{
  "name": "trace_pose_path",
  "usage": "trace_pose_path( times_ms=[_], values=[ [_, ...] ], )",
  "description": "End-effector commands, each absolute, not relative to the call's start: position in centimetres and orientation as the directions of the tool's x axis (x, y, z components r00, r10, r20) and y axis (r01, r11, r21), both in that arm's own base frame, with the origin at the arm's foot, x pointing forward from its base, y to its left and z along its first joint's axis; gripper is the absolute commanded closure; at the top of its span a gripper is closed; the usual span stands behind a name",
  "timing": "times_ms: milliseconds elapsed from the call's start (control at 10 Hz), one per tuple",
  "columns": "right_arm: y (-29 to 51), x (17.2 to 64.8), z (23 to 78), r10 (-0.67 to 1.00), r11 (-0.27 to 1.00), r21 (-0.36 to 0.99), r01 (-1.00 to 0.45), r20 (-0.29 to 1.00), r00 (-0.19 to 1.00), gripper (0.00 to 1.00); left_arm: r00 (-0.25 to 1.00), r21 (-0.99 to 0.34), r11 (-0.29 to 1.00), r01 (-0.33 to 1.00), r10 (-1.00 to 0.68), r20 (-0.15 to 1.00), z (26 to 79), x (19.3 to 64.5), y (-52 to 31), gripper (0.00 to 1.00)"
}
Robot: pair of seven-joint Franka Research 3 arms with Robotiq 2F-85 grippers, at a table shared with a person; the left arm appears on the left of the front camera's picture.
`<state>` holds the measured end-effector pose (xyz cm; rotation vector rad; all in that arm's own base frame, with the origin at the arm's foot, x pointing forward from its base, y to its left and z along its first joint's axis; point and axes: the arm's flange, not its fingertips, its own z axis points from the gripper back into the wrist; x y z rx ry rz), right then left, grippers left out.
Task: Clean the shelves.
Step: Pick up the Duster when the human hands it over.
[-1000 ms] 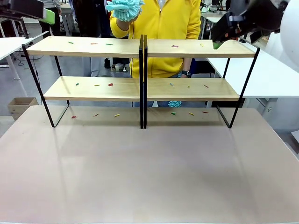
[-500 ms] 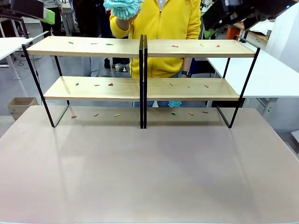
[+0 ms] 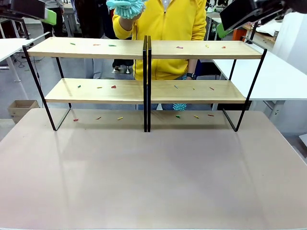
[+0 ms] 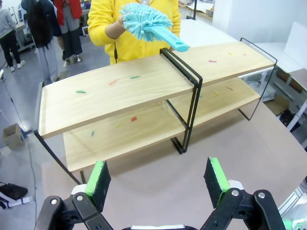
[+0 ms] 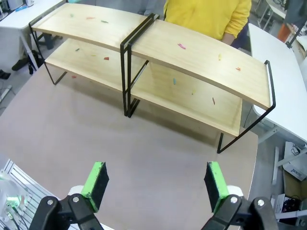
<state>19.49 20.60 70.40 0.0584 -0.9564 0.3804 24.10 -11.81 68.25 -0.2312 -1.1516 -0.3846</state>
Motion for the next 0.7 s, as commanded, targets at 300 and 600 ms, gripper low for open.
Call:
trace_pose_path(
  times_ms=[300,600],
  values=[
    [20.38,19.69,70.24,0.292,0.932,-0.117,-0.342,0.803,0.520,0.00,0.352,0.017,0.910,0.414,-0.177,0.919,68.18,24.07,-11.80,0.00],
    [20.38,19.69,70.24,0.292,0.932,-0.117,-0.342,0.803,0.520,0.00,0.352,0.017,0.910,0.414,-0.177,0.919,68.18,24.07,-11.80,0.00]
  ],
)
